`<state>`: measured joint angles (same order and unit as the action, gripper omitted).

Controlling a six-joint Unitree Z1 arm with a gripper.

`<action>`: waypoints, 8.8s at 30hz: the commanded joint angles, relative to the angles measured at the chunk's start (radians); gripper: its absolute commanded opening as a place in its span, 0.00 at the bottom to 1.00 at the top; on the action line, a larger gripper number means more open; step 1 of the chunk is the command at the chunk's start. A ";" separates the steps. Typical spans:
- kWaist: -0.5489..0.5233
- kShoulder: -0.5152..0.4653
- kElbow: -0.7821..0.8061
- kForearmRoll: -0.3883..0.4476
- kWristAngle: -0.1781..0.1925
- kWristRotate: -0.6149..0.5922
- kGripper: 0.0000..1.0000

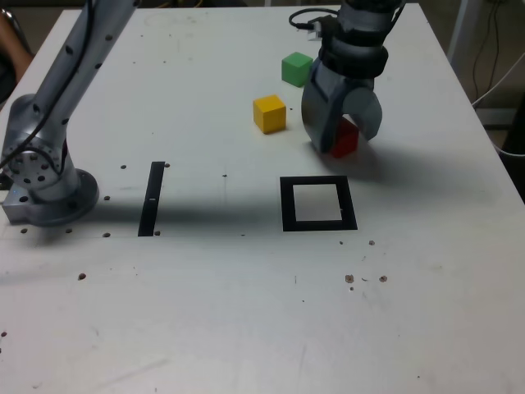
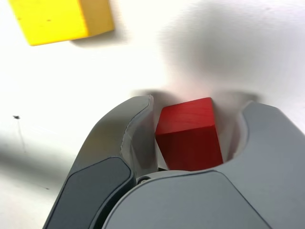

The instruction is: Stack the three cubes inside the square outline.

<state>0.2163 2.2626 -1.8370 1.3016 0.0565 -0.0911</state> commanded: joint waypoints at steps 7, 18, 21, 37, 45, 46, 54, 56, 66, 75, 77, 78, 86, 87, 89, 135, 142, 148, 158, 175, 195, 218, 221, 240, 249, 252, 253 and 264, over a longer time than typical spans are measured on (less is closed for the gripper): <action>-0.008 -0.004 -0.005 -0.021 -0.003 0.042 0.40; -0.093 -0.133 0.032 0.143 -0.006 0.125 0.38; -0.152 -0.185 0.047 0.184 0.008 0.117 0.38; -0.293 -0.242 0.249 -0.063 0.001 0.036 0.38; -0.301 -0.273 0.342 -0.154 -0.040 0.011 0.38; -0.301 -0.274 0.344 -0.156 -0.039 0.009 0.38; -0.300 -0.222 0.344 -0.179 -0.023 0.009 0.38; -0.300 -0.204 0.341 -0.185 -0.022 0.009 0.39; -0.299 -0.186 0.346 -0.184 -0.004 0.010 0.41; -0.299 -0.180 0.364 -0.216 -0.009 0.010 0.83; -0.299 -0.184 0.369 -0.217 -0.009 0.010 0.93; -0.299 -0.187 0.373 -0.216 -0.009 0.010 0.96; -0.297 -0.284 0.404 -0.191 0.030 -0.001 0.99; -0.294 -0.304 0.405 -0.182 0.042 -0.004 0.99; -0.281 -0.343 0.406 -0.163 0.067 -0.006 0.99; 0.226 -0.221 0.408 -0.200 0.109 0.282 0.84; 0.231 -0.240 0.407 -0.192 0.121 0.276 0.61; 0.229 -0.238 0.413 -0.199 0.099 0.274 0.50; 0.222 -0.220 0.414 -0.204 0.070 0.278 0.48; 0.203 -0.244 0.417 -0.224 0.084 0.274 0.22; -0.272 -0.392 0.309 -0.003 0.017 0.079 0.22; -0.357 -0.287 0.232 0.004 -0.007 0.038 0.23; -0.357 -0.280 0.230 0.000 -0.004 0.044 0.23; -0.346 -0.254 0.249 -0.030 0.006 0.065 0.26; -0.341 -0.254 0.252 -0.052 0.028 0.072 0.26; -0.341 -0.254 0.253 -0.062 0.029 0.074 0.27; -0.341 -0.253 0.254 -0.064 0.029 0.074 0.28; -0.340 -0.244 0.256 -0.077 0.035 0.075 0.29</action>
<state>-0.1260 2.0125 -1.5821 1.2282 0.0879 -0.0182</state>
